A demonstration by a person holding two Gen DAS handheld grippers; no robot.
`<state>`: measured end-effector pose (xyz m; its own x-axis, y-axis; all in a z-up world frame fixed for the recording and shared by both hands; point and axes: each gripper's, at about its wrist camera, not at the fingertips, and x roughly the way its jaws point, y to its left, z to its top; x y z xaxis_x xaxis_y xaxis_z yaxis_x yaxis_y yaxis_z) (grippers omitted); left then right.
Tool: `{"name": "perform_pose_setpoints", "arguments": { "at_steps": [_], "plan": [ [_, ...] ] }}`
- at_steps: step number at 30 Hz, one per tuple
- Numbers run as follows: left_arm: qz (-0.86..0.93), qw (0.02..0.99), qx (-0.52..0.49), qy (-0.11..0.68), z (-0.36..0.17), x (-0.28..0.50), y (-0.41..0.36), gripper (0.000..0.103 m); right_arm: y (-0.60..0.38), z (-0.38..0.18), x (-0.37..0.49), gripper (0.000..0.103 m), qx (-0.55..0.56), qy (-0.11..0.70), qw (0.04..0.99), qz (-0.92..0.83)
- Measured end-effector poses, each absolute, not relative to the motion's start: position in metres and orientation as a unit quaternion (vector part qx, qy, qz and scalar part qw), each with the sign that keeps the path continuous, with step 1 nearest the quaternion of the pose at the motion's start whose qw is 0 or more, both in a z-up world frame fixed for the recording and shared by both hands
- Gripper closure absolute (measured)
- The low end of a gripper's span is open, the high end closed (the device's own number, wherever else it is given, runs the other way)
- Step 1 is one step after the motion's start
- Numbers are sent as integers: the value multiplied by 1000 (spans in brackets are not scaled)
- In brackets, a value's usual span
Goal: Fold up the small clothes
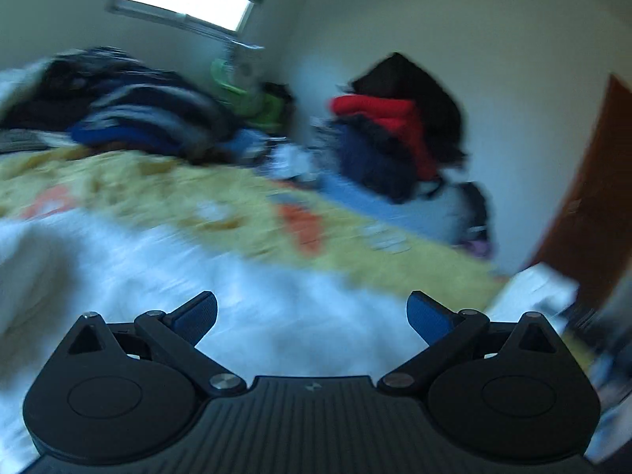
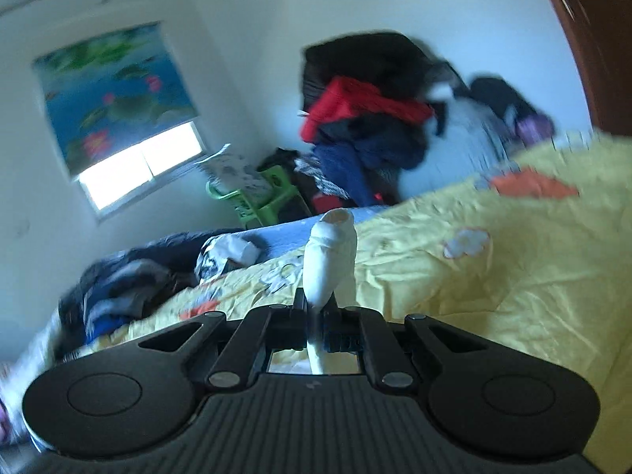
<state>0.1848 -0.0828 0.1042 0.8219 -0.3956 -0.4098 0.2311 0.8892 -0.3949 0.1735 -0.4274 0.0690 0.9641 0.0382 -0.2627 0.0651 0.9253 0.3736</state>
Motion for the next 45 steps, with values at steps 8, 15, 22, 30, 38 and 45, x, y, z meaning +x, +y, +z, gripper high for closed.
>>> {"name": "perform_pose_setpoints", "arguments": {
  "at_steps": [8, 15, 22, 30, 38, 45],
  "plan": [
    [-287, 887, -114, 343, 156, 254, -207, 0, -399, 58, 151, 92, 136, 72, 988, -14],
    [-309, 867, -32, 389, 153, 273, -319, 0, -386, 47, 138, 92, 65, 68, 996, -5],
    [-287, 874, 39, 390, 127, 266, -375, 0, -356, 39, 139, 92, -39, 75, 996, 5],
    [-241, 875, 42, 418, 112, 279, -361, 5, -334, 37, 134, 92, -97, 65, 993, 15],
    [-239, 861, 3, 449, 107, 287, -343, 89, -322, 33, 129, 93, -121, 58, 990, 29],
    [-229, 875, -4, 427, 121, 285, -321, 92, -327, 38, 126, 50, -110, 49, 992, 48]
  ]
}}
